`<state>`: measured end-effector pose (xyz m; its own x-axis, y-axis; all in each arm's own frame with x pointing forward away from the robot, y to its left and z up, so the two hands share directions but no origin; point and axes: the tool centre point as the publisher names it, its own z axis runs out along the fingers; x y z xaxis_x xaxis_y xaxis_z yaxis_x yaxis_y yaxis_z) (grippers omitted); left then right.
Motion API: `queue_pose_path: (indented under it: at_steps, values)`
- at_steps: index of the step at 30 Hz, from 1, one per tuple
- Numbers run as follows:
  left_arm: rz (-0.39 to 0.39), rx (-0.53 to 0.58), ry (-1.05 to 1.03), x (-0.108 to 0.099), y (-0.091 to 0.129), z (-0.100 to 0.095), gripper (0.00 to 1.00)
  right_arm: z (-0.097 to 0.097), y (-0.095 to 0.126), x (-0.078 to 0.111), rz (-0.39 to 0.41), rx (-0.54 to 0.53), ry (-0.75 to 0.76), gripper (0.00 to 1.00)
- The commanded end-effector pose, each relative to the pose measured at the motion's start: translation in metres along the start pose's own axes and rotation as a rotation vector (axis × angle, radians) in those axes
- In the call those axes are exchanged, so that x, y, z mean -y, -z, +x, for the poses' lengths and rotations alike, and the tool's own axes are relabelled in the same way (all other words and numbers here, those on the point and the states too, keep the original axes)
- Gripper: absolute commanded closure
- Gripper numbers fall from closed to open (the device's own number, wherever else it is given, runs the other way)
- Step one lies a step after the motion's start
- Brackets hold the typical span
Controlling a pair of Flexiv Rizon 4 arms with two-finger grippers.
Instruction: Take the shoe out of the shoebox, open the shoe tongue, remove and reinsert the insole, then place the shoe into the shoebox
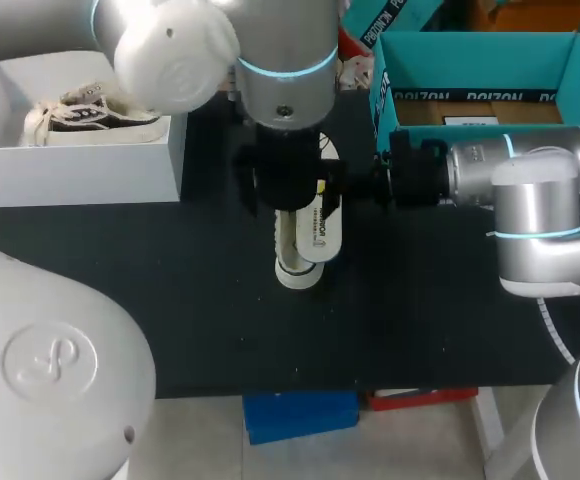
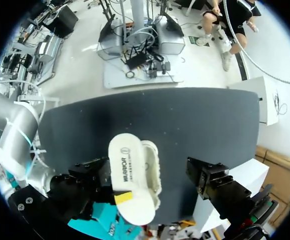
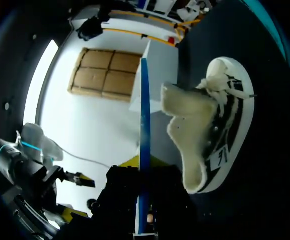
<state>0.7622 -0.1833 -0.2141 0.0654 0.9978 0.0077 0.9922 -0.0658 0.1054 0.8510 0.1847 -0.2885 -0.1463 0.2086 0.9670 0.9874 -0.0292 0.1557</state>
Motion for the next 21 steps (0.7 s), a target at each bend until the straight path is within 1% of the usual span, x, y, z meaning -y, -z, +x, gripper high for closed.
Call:
queue_pose_path:
  at_steps: [1,9,15,21]
  values:
    - [-0.003,-0.175,0.006,-0.002,-0.007,-0.004,0.00,0.001,0.000,0.000,0.000,0.003,-0.001,1.00]
    - [-0.055,-0.070,0.005,-0.017,-0.010,-0.008,0.00,0.001,0.000,0.000,0.000,0.003,-0.001,1.00]
    - [-0.063,-0.034,-0.011,-0.029,-0.011,-0.011,0.00,0.001,0.000,0.000,0.000,0.003,-0.001,1.00]
    - [-0.049,-0.030,-0.022,-0.050,-0.011,-0.012,0.00,0.001,0.000,0.000,0.000,0.003,-0.001,1.00]
